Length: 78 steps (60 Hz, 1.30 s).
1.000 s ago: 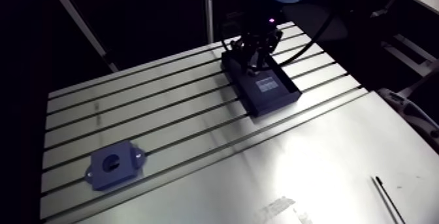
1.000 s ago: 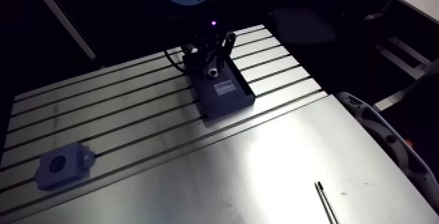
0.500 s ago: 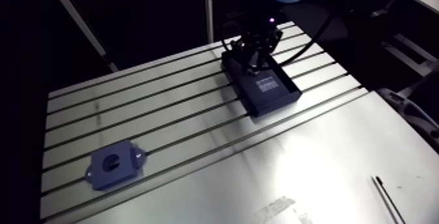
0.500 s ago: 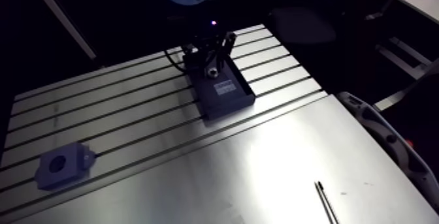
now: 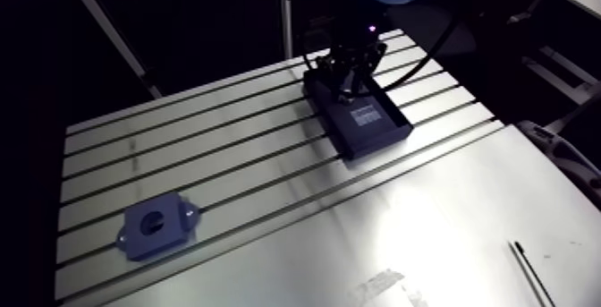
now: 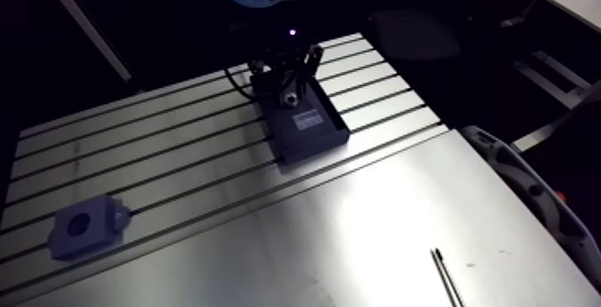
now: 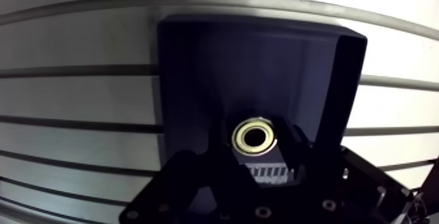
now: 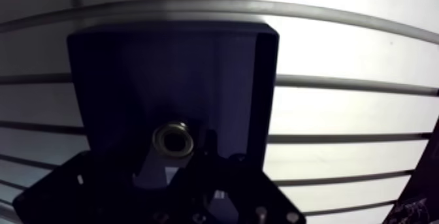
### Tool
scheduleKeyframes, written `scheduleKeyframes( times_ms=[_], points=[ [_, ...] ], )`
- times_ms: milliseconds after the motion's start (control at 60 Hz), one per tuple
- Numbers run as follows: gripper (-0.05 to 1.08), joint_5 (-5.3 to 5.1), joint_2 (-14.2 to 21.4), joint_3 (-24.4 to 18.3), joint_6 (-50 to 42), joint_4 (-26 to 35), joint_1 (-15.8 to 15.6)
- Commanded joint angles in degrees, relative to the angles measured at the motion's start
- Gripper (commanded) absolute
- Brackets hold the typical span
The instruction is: Pick up the bearing and press it into the housing until flush.
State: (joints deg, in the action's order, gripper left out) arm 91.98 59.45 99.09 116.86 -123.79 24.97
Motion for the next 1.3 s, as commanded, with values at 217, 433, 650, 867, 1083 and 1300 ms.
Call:
scheduleKeyframes(
  times_ms=[217,433,650,867,1083,1300],
  points=[
    [0.53,0.0,0.0,0.2,0.0,-0.1,0.0],
    [0.55,0.0,0.0,0.2,0.0,-0.1,0.0],
    [0.55,0.57,0.3,0.2,0.0,0.0,0.0],
    [0.55,0.97,1.1,-0.1,0.1,0.3,-0.1],
    [0.55,0.72,3.5,-0.6,0.0,2.8,-0.4],
    [0.57,0.37,8.0,-0.6,-0.2,6.5,-3.0]
  ],
)
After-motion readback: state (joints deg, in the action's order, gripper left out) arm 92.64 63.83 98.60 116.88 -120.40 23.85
